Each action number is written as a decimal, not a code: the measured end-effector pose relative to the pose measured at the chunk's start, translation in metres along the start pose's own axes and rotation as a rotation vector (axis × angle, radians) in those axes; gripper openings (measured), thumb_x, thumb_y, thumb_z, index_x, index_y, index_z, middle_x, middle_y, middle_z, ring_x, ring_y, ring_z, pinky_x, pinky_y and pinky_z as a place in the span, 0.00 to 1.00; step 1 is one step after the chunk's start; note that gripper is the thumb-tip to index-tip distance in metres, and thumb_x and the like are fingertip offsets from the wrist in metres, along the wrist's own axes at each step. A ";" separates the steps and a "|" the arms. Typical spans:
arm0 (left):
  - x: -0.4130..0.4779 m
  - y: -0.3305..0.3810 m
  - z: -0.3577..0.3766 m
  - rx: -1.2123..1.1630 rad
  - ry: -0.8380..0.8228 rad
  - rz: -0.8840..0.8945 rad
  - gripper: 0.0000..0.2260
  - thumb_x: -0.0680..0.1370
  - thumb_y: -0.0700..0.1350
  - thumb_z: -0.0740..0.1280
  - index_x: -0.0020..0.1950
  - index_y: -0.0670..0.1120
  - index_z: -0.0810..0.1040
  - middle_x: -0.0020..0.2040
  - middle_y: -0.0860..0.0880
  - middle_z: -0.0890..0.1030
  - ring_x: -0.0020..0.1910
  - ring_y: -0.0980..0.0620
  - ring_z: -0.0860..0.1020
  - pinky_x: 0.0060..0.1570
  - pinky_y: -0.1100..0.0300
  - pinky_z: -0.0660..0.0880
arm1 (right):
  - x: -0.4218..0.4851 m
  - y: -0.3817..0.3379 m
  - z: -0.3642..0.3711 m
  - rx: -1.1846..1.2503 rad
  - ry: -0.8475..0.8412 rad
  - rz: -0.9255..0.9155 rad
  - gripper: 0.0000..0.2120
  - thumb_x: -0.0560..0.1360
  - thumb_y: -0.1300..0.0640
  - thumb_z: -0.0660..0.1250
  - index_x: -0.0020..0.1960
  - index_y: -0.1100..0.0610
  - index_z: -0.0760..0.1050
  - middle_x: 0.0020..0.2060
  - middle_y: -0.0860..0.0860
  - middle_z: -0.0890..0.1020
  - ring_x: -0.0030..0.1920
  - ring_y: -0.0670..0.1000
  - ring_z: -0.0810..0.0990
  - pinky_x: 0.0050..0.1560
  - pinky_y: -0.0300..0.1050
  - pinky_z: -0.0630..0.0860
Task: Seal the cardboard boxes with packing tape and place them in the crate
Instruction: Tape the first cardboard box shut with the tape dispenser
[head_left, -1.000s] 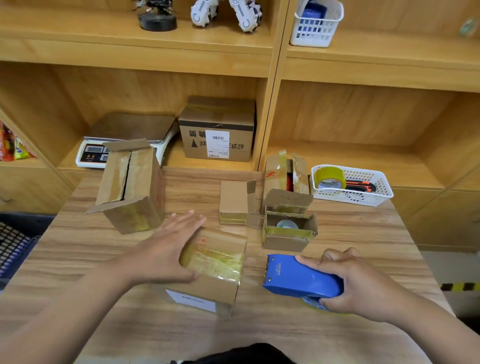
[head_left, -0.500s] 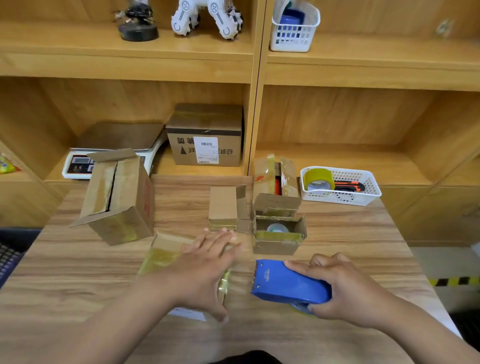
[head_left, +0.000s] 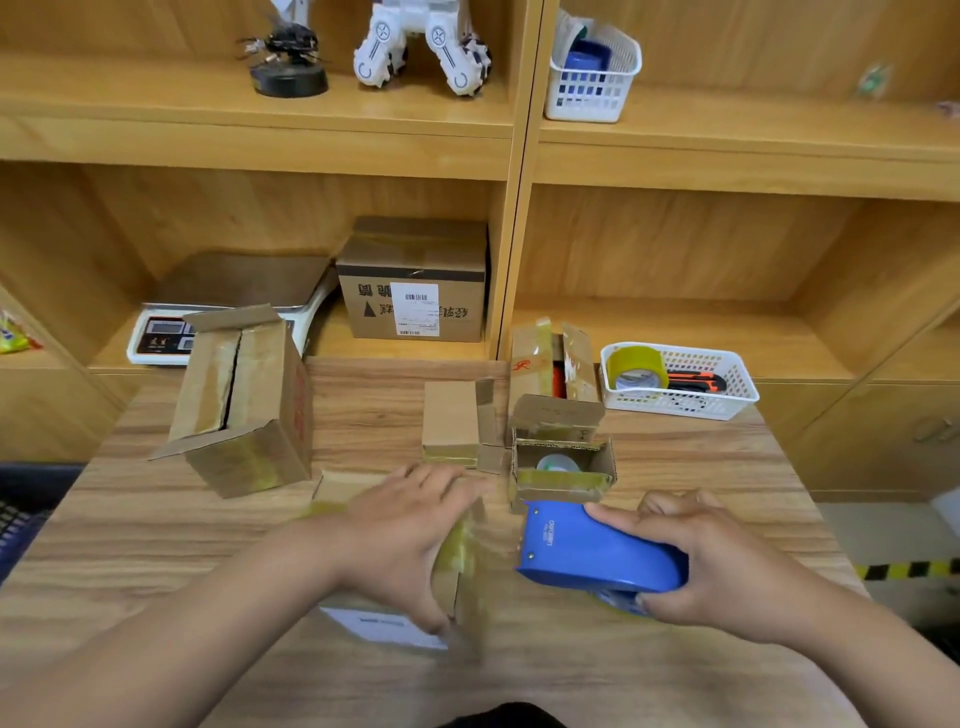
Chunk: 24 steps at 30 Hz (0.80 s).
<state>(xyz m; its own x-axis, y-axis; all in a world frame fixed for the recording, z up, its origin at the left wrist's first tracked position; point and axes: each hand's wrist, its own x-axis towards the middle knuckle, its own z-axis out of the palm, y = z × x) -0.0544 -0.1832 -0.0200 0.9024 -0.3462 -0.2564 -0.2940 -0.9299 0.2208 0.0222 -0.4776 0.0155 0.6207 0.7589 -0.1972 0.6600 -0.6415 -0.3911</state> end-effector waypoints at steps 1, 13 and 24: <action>-0.003 -0.002 -0.005 -0.077 0.033 0.000 0.55 0.56 0.69 0.71 0.73 0.60 0.40 0.70 0.57 0.53 0.69 0.56 0.53 0.68 0.61 0.51 | 0.000 -0.003 -0.008 0.023 0.018 -0.001 0.33 0.65 0.34 0.67 0.63 0.19 0.52 0.45 0.35 0.70 0.50 0.38 0.63 0.54 0.28 0.61; -0.056 -0.048 0.032 -0.642 0.002 -0.102 0.59 0.60 0.52 0.78 0.72 0.65 0.34 0.74 0.67 0.42 0.70 0.74 0.45 0.67 0.78 0.48 | 0.044 -0.049 0.010 -0.033 -0.091 -0.062 0.32 0.67 0.35 0.67 0.61 0.18 0.51 0.49 0.35 0.69 0.51 0.40 0.61 0.56 0.31 0.62; -0.071 -0.087 0.066 -0.553 0.217 -0.268 0.52 0.59 0.63 0.73 0.72 0.71 0.43 0.71 0.69 0.38 0.73 0.60 0.37 0.71 0.59 0.45 | 0.088 -0.102 0.045 -0.150 -0.099 -0.090 0.32 0.66 0.32 0.63 0.58 0.16 0.43 0.43 0.37 0.64 0.49 0.50 0.63 0.50 0.40 0.67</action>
<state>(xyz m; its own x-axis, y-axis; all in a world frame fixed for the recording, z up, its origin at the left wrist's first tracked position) -0.1134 -0.0862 -0.0830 0.9821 -0.0240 -0.1869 0.1037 -0.7594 0.6423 -0.0094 -0.3404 -0.0021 0.5168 0.8162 -0.2582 0.7711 -0.5748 -0.2737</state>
